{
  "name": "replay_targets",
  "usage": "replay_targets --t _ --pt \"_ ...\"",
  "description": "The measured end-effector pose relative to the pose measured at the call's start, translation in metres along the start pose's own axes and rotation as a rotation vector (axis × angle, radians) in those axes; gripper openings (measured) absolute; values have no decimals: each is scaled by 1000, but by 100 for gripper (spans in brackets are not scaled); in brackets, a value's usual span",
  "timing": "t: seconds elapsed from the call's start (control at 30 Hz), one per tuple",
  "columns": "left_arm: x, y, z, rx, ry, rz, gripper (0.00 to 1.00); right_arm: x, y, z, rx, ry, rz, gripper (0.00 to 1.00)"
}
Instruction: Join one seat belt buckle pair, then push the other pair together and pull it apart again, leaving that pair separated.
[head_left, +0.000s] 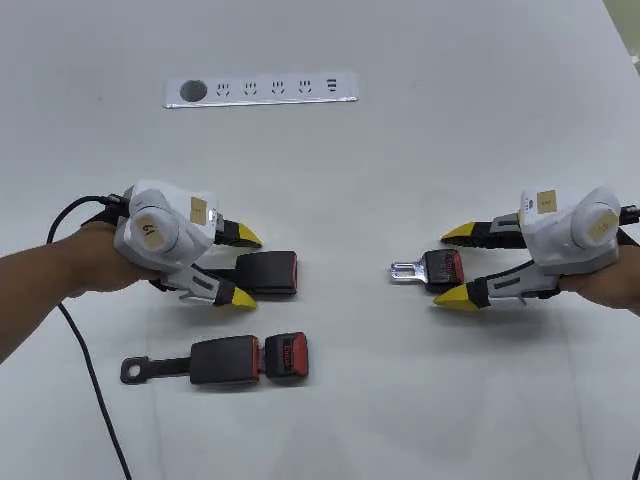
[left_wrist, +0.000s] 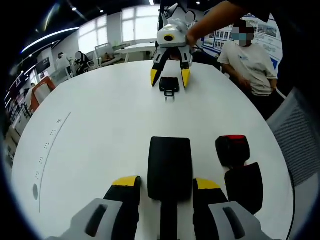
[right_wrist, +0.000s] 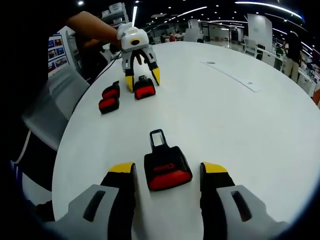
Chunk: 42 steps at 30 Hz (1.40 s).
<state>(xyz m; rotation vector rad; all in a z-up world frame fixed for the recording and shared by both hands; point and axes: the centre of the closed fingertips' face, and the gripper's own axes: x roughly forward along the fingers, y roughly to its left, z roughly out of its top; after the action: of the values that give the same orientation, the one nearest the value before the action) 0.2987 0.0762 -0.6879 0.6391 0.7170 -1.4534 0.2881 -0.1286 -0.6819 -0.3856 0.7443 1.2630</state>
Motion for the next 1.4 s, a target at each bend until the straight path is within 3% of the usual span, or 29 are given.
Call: replay_targets --t 0.27,0.63,1.0,1.4 --pt "2 -1 2 6 -24 6 33 1 1 2 -58 37 -6 35" --pt "2 -2 2 3 -14 4 33 2 -3 0 -80 63 5 33" --pt "3 -2 1 8 21 -5 33 6 -6 -1 -105 139 12 33" --pt "3 -3 2 -14 30 11 33 31 -2 14 -111 107 28 33"
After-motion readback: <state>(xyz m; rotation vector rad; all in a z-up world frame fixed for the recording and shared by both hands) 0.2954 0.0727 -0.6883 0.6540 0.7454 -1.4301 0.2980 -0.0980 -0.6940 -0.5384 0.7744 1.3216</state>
